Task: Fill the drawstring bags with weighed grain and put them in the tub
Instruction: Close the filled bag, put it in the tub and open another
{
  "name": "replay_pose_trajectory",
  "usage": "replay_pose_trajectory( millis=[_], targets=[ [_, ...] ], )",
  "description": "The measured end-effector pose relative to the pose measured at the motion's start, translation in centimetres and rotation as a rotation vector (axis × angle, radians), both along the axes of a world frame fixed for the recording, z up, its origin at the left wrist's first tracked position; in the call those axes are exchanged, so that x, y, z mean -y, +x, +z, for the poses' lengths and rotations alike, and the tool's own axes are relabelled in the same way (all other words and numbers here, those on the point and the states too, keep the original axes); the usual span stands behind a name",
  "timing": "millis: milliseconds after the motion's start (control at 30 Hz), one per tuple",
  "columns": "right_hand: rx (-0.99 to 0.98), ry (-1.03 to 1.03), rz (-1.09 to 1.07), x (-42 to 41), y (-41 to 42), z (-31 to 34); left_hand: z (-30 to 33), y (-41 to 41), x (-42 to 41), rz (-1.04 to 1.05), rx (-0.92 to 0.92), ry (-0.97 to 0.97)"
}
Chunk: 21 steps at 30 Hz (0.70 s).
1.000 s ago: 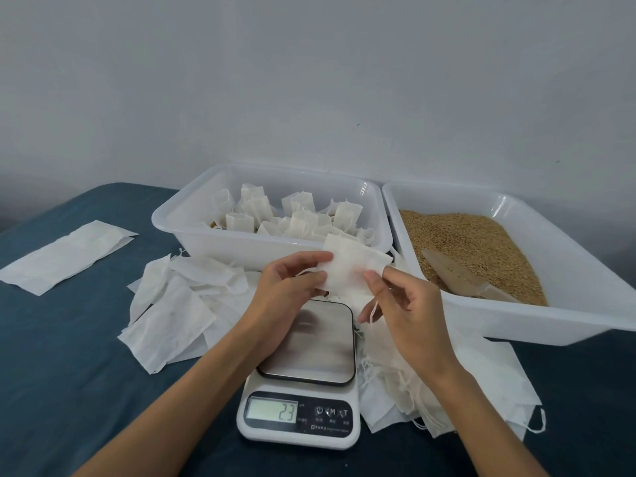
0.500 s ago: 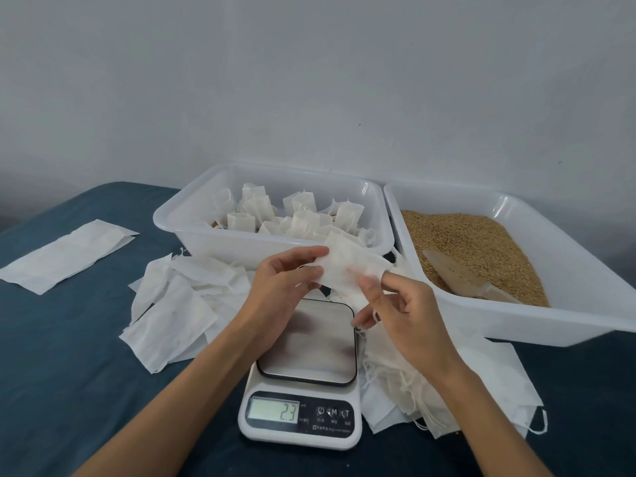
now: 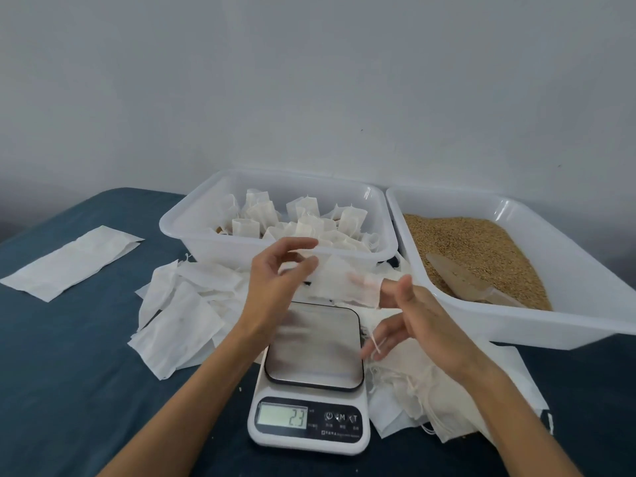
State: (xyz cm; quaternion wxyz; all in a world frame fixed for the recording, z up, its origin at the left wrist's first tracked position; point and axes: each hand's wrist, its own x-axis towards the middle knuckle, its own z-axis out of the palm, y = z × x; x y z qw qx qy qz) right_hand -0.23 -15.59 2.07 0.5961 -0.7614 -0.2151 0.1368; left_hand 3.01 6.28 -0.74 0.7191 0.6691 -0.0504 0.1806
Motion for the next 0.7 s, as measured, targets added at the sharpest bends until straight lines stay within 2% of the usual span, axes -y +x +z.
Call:
replay_pose_trajectory(
  millis=[100, 167, 200, 300, 400, 533, 633, 700],
  targets=[
    [-0.079, -0.166, 0.001, 0.7, -0.1, 2.3, 0.1, -1.1, 0.8, -0.095, 0.204, 0.485],
    [-0.082, -0.271, -0.019, 0.8, -0.1, 4.1, -0.3, -1.6, 1.7, -0.189, 0.229, 0.749],
    [-0.075, -0.327, -0.013, 0.7, -0.1, 4.9, -0.5, -1.7, 2.1, -0.217, 0.222, 0.816],
    [-0.039, -0.500, 0.038, 0.0, -0.2, 7.6, -0.5, -2.0, 2.6, -0.210, 0.187, 0.742],
    [0.008, -0.577, 0.048, -0.4, -0.3, 10.0, 0.0, -2.5, 2.4, -0.193, 0.169, 0.646],
    [0.009, -0.707, 0.127, -1.9, -0.1, 10.9, 0.1, -3.1, 3.0, -0.301, 0.098, 0.462],
    [0.064, -0.621, 0.154, -1.9, 0.6, 11.0, -0.2, -3.0, 3.4, -0.352, 0.022, 0.282],
    [0.145, -0.505, 0.007, 0.2, 2.2, 11.4, -0.4, -2.6, 3.3, -0.354, -0.009, 0.146]
  ],
)
